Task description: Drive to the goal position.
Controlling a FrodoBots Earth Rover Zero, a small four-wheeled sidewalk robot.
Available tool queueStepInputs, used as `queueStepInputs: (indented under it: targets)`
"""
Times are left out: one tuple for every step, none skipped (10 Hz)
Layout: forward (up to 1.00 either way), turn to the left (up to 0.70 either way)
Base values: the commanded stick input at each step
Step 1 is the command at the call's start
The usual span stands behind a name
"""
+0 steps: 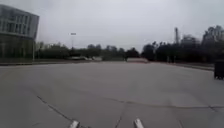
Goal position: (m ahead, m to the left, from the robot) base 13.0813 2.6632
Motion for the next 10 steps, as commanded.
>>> queueStepInputs:
  targets:
    - [1.0, 0.0]
    - [1.0, 0.0]
    - [1.0, 0.0]
    - [1.0, 0.0]
    - [1.0, 0.0]
    - [1.0, 0.0]
    - [1.0, 0.0]
    - [1.0, 0.0]
    - [1.0, 0.0]
    - [1.0, 0.0]
